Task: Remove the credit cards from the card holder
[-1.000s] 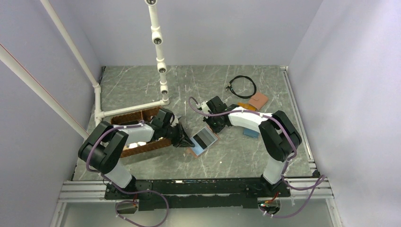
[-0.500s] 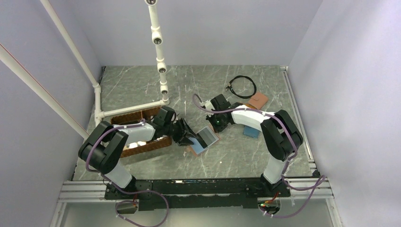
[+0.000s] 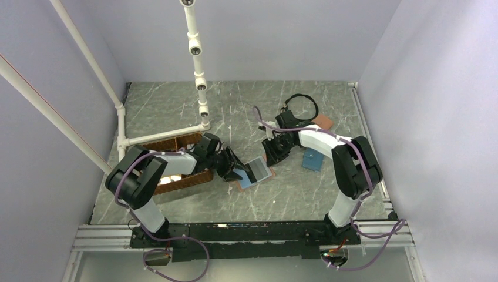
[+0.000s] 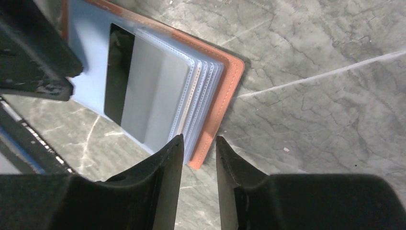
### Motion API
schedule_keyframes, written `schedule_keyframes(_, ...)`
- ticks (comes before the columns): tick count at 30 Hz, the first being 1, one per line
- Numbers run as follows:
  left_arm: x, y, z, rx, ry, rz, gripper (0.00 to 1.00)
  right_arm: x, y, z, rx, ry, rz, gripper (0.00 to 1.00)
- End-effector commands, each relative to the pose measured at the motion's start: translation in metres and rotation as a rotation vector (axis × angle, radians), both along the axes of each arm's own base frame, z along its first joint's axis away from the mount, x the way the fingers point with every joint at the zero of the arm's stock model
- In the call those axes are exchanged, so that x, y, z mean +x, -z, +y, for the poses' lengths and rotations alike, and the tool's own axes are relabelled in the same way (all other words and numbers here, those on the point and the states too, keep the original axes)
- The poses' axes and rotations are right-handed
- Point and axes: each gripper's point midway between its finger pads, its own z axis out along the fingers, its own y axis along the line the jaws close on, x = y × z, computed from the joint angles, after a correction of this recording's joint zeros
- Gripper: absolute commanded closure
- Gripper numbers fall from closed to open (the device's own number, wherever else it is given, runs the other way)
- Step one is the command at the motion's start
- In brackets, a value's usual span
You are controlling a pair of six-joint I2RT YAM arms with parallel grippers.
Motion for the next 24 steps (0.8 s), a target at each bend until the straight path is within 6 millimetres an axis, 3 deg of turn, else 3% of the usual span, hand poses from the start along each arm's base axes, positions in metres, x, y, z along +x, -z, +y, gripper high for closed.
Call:
schedule_keyframes(1,0.015,-0.006,-0.012,-0.028,0.011,-0.052,0.45,0.002,-0.031,0.013,0.164,-0.017,0.040,0.64)
schedule_keyframes(6,0.016,0.001,-0.014,0.005,0.037,-0.053,0.45,-0.012,-0.026,0.023,0.241,-0.026,0.130,0.53)
schedule_keyframes(16,0.010,0.021,-0.006,0.108,0.037,0.014,0.46,-0.010,0.003,0.019,0.196,0.034,0.237,0.53)
schedule_keyframes(19,0.008,0.025,-0.002,0.135,0.038,0.037,0.44,-0.008,0.013,0.012,0.155,0.064,0.238,0.56)
schedule_keyframes(24,0.009,0.028,-0.005,0.125,0.051,0.045,0.43,-0.006,0.030,-0.002,0.057,0.094,0.230,0.77)
